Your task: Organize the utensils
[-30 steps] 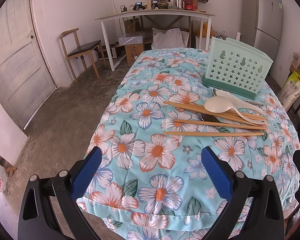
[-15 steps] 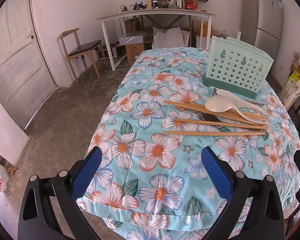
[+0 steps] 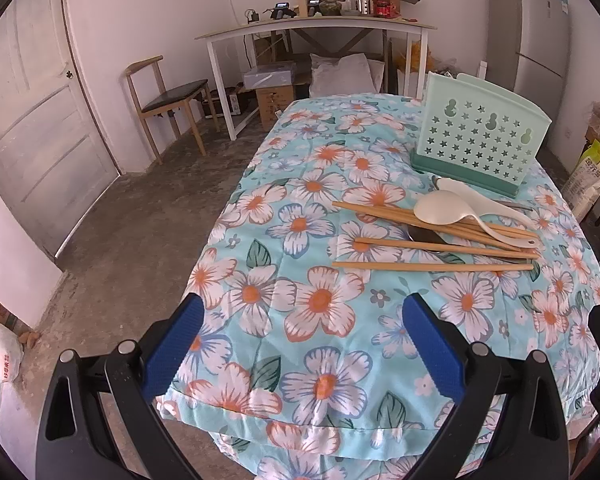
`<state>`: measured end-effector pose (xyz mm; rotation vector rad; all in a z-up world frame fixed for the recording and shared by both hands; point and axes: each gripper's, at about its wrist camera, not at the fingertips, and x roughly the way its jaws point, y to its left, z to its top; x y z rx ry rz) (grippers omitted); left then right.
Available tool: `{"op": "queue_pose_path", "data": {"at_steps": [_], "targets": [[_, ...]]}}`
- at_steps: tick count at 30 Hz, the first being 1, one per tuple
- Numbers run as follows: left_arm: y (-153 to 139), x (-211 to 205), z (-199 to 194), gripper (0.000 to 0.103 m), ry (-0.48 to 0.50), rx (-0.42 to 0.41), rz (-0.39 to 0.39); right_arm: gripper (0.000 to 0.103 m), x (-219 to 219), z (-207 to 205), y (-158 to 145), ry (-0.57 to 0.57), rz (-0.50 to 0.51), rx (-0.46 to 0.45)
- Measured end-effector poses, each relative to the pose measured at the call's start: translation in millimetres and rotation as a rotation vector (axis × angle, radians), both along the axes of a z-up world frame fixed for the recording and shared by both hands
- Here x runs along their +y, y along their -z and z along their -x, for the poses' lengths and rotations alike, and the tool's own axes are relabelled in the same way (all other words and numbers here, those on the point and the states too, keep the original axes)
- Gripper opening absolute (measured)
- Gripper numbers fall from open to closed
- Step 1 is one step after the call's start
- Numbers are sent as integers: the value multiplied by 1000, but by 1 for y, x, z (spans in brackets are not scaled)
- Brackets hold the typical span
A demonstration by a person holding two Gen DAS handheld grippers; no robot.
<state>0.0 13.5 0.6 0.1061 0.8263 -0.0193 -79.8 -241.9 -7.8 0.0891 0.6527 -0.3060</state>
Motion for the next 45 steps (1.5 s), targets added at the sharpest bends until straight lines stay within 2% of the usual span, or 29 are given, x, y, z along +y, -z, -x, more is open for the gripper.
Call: {"op": "queue_pose_path", "data": {"at_steps": [9, 10, 11, 17, 27, 33, 39, 45], "targets": [[-4, -5, 1, 97, -18, 1, -27, 95, 2, -1, 3, -13, -8, 4], [-4, -6, 0, 97, 8, 14, -30, 95, 1, -1, 4, -14, -10, 5], [-4, -6, 0, 97, -21, 5, -33, 95, 1, -1, 4, -14, -11, 6], [-3, -8, -4, 97, -23, 13, -45, 95, -1, -5, 7, -15, -20, 15], [9, -11, -18, 97, -2, 40, -23, 95, 0, -15, 22, -37, -18, 54], [21, -9, -29, 97, 25, 84, 38, 95, 2, -26, 38, -56, -7, 101], [34, -15, -46, 97, 73, 113, 63, 95, 4, -35, 57, -73, 14, 137], [44, -17, -66, 97, 112, 164, 166, 95, 3, -44, 78, -104, 0, 174]]}}
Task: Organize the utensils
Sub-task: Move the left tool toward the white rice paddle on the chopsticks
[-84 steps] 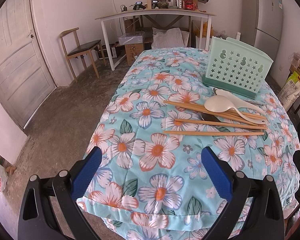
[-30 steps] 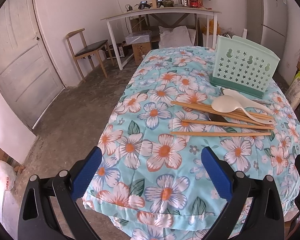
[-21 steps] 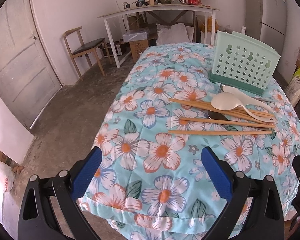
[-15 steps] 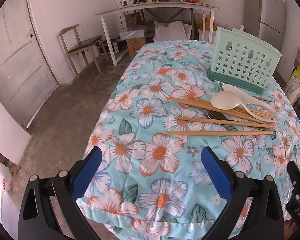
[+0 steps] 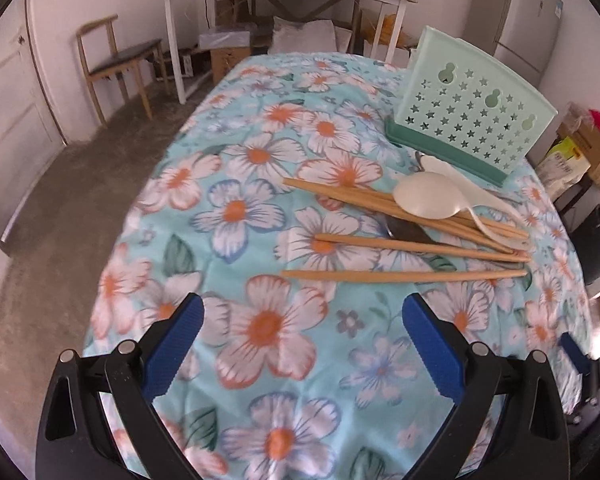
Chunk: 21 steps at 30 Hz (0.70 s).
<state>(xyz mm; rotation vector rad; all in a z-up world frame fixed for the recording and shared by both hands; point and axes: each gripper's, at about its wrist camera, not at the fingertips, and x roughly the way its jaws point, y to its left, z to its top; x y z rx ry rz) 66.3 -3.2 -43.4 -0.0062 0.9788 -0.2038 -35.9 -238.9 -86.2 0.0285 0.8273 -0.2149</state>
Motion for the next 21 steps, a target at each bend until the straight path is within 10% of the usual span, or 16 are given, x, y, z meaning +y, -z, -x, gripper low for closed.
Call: {"op": "queue_pose_path", "data": {"at_steps": [21], "targets": [[-14, -14, -27, 97, 129, -85, 185, 95, -6, 8, 9, -35, -55, -102]]}}
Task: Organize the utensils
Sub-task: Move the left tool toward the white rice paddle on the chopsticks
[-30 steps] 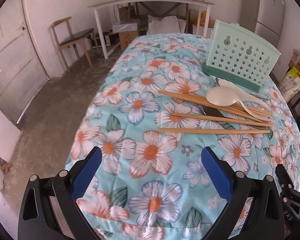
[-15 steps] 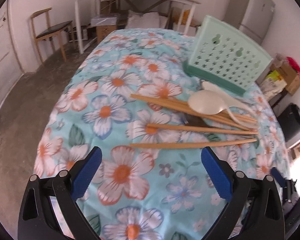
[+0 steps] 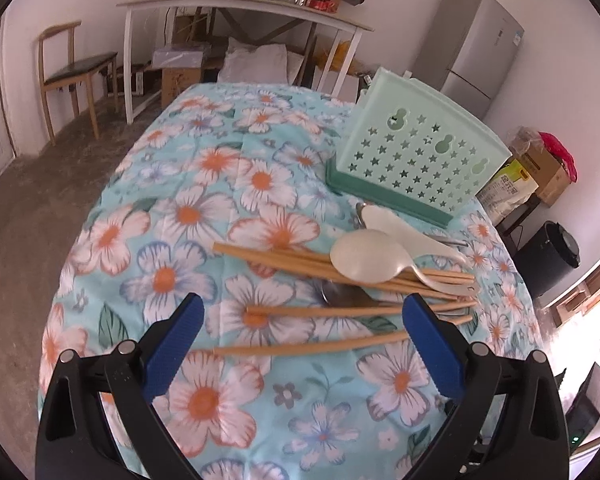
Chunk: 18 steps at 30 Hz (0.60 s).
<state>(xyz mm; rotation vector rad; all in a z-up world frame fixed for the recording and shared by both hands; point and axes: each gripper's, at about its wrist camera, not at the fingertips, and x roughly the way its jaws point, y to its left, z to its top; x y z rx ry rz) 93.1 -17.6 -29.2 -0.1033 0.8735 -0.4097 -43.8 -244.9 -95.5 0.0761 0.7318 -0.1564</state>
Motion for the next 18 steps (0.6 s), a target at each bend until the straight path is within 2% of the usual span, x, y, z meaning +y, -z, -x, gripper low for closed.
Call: {"op": "queue_pose_path", "data": {"at_steps": [2, 5, 9, 14, 18], "targets": [[0, 2, -1, 97, 8, -17, 24, 95, 0, 1, 1, -4, 1, -5], [1, 10, 0, 97, 17, -32, 120, 95, 0, 1, 1, -12, 2, -10], [4, 12, -5, 97, 11, 10, 166, 95, 0, 1, 2, -23, 7, -18], [2, 12, -13, 97, -2, 48, 165, 95, -1, 2, 2, -35, 6, -24], [-2, 9, -16, 97, 15, 23, 125, 95, -2, 2, 3, -42, 6, -29]]}}
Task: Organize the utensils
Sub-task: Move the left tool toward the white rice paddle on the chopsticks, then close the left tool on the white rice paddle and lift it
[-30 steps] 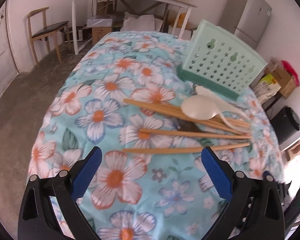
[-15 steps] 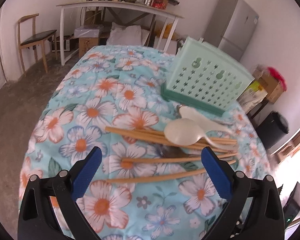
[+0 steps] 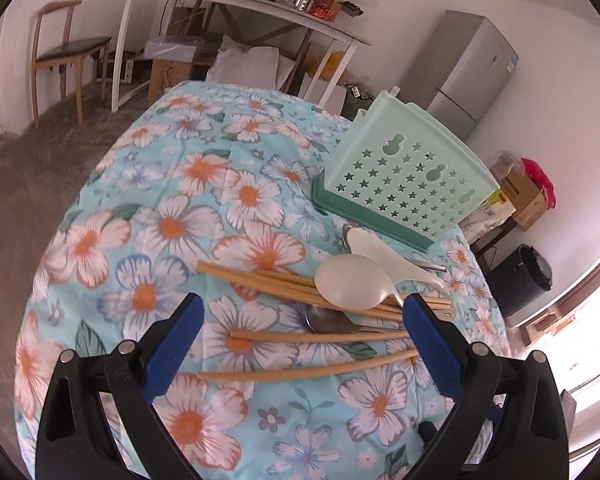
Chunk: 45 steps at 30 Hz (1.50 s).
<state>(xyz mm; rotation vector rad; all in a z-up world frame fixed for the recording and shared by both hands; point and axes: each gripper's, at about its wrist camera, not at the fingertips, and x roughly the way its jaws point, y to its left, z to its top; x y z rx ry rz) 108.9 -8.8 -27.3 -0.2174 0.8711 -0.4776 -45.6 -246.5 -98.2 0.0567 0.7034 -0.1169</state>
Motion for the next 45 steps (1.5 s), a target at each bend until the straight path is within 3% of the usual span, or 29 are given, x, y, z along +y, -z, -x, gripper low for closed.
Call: {"op": "queue_pose_path", "data": {"at_steps": [3, 8, 10, 14, 18, 20, 23, 29, 36, 45], "targets": [[-4, -10, -1, 97, 45, -47, -98, 95, 0, 0, 0, -4, 0, -4], [-1, -43, 8, 95, 139, -205, -408, 95, -1, -1, 1, -11, 0, -5], [3, -55, 13, 89, 188, -251, -484, 95, -1, -1, 1, -11, 1, -6], [14, -79, 20, 68, 299, -308, -579, 95, -1, -1, 1, -10, 0, -5], [23, -100, 24, 59, 390, -364, -662, 95, -1, -2, 1, -11, 0, -5], [28, -107, 21, 49, 418, -374, -698, 95, -1, -2, 1, -12, 0, -5], [28, -108, 14, 30, 432, -354, -687, 95, -1, -2, 1, -11, 0, -5], [10, -103, 0, 22, 408, -319, -566, 95, 0, -2, 1, -10, 1, -5], [13, -96, -30, 20, 366, -184, -434, 95, -1, -2, 1, -10, 1, -4], [33, -95, -54, 20, 350, -55, -354, 95, 0, -3, 1, -11, 1, -4]]}}
